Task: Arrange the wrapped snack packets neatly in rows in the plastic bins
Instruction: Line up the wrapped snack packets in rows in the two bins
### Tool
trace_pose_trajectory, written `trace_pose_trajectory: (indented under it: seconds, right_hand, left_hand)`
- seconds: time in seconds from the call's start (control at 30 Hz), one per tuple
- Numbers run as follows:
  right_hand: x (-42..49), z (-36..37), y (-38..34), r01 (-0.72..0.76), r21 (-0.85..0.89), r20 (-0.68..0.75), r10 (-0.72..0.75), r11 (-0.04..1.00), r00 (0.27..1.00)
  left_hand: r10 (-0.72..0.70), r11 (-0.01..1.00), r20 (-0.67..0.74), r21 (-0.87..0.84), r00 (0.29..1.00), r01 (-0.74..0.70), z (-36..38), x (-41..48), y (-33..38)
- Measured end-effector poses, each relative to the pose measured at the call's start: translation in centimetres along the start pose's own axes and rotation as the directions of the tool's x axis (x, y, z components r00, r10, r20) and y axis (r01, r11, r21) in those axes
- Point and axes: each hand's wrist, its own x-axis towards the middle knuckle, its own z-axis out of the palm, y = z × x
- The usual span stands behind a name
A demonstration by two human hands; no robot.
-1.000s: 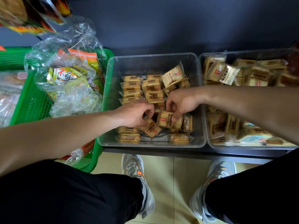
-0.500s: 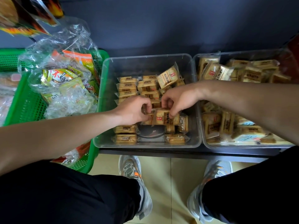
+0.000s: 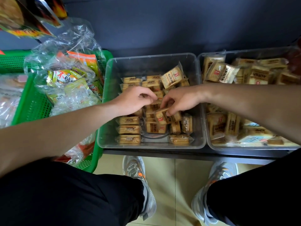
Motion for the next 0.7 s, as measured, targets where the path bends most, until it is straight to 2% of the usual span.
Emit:
trace_pose_trajectory:
  seconds: [0.03, 0.1, 0.17, 0.23, 0.3, 0.4, 0.53, 0.7]
  right_hand:
    - [0.1, 0.0, 0.0, 0.011, 0.033, -0.018, -0.011, 0.999, 1.0]
    - [0.2, 0.1, 0.0, 0.032, 0.141, -0.072, -0.022, 0.99, 0.997]
    - [0.2, 0.2, 0.0, 0.055, 0.213, -0.198, -0.012, 0.976, 0.98]
    - [0.4, 0.2, -0.1, 0.089, 0.265, -0.346, 0.008, 0.96, 0.938]
    - [0.5, 0.2, -0.2, 0.122, 0.335, -0.414, 0.03, 0.934, 0.91]
    - [0.8, 0.5, -0.2, 0.146, 0.404, -0.412, 0.038, 0.903, 0.91]
    - [1.4, 1.2, -0.3, 0.153, 0.24, -0.386, -0.051, 0.959, 0.921]
    - [2.2, 3.0, -1.6, 0.204, 0.164, -0.319, -0.144, 0.965, 0.937]
  left_hand:
    - [0.003, 0.999, 0.014, -0.042, 1.0, -0.002, -0.2, -0.1, 0.2]
    - [0.005, 1.0, 0.046, -0.01, 0.999, -0.005, -0.1, -0.3, 0.3]
    - [-0.005, 0.999, 0.046, 0.054, 0.999, 0.002, 0.4, -0.2, 0.0]
    - [-0.03, 0.999, 0.041, 0.04, 0.999, 0.028, 0.8, -0.2, -0.2]
    - [-0.065, 0.998, 0.033, 0.001, 0.997, 0.065, 1.1, -0.2, -0.4]
    - [-0.098, 0.994, 0.042, -0.049, 0.994, 0.1, 0.9, -0.3, -0.4]
    - [-0.065, 0.997, 0.038, 0.038, 0.997, 0.064, -0.4, -0.3, -0.8]
    - [-0.037, 0.982, 0.083, 0.189, 0.996, 0.021, -1.7, -0.6, -1.6]
